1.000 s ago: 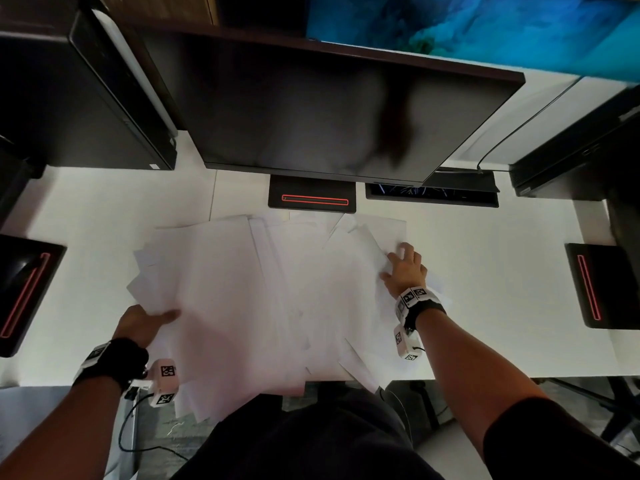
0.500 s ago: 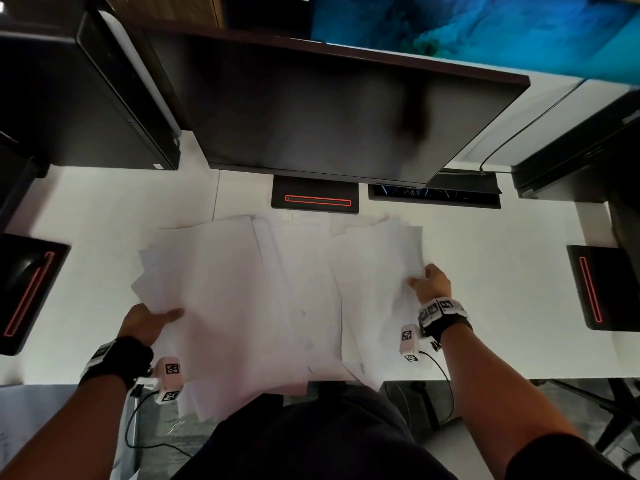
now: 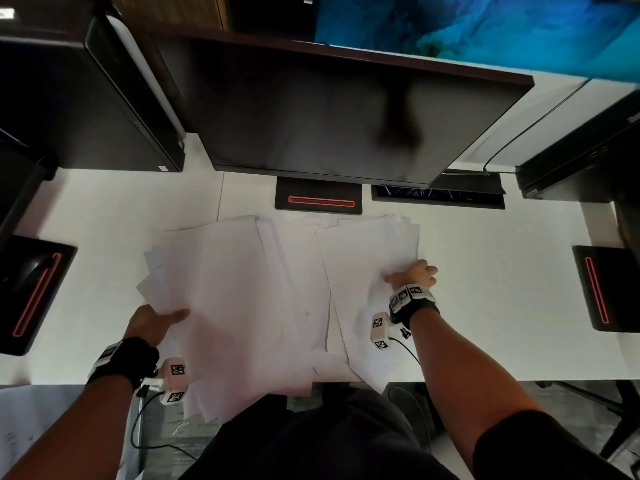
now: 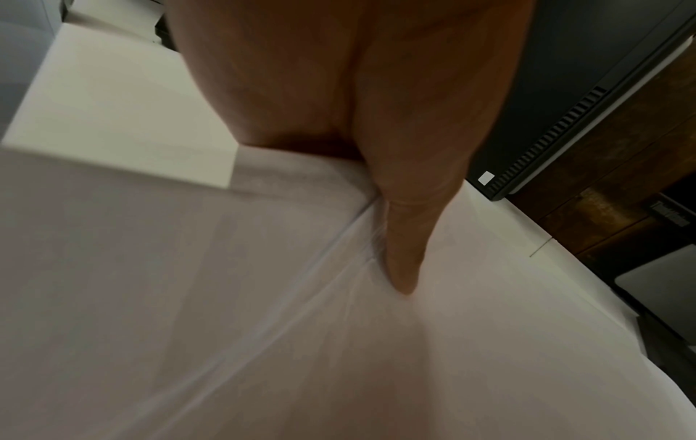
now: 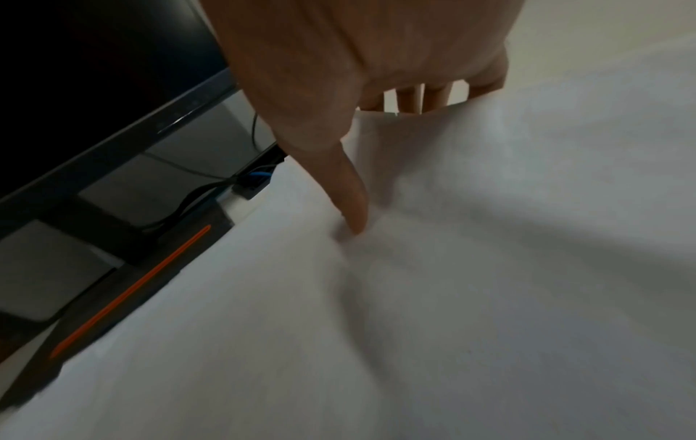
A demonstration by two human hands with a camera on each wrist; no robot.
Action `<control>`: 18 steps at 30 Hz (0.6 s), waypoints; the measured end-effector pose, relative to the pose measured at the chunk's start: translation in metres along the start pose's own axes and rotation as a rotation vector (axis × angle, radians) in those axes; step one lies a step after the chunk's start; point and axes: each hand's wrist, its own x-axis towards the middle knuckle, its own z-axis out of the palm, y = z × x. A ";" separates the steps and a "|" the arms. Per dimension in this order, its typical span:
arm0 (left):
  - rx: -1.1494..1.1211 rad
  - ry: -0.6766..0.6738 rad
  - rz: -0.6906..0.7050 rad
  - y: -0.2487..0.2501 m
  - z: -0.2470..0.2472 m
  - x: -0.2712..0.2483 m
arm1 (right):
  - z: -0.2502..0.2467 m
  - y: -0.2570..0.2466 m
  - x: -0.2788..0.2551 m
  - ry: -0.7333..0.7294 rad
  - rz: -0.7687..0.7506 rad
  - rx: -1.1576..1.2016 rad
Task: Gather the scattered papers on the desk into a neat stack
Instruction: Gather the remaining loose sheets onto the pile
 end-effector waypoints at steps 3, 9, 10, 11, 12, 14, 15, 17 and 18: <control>0.029 0.009 -0.009 -0.001 -0.002 0.002 | -0.002 -0.006 0.001 -0.026 -0.017 0.065; 0.033 0.006 -0.022 0.000 -0.001 0.002 | -0.022 0.008 0.004 -0.043 -0.080 0.218; 0.018 0.000 -0.027 0.000 -0.001 0.002 | -0.029 0.011 0.002 -0.019 -0.115 0.249; 0.008 -0.002 -0.022 0.000 -0.001 0.002 | -0.035 0.015 0.001 0.025 -0.161 0.252; 0.003 -0.003 -0.023 0.001 0.000 0.002 | -0.043 0.019 0.000 0.074 -0.218 0.231; -0.004 -0.007 -0.020 0.002 0.000 0.000 | -0.059 0.027 -0.004 0.149 -0.336 0.172; -0.017 -0.008 -0.017 0.002 0.000 0.000 | -0.067 0.031 -0.009 0.166 -0.381 0.162; -0.039 -0.009 -0.019 0.003 0.000 0.000 | -0.086 0.037 -0.018 0.188 -0.432 0.188; -0.035 -0.009 -0.021 0.003 -0.001 0.000 | -0.097 0.040 -0.023 0.206 -0.450 0.207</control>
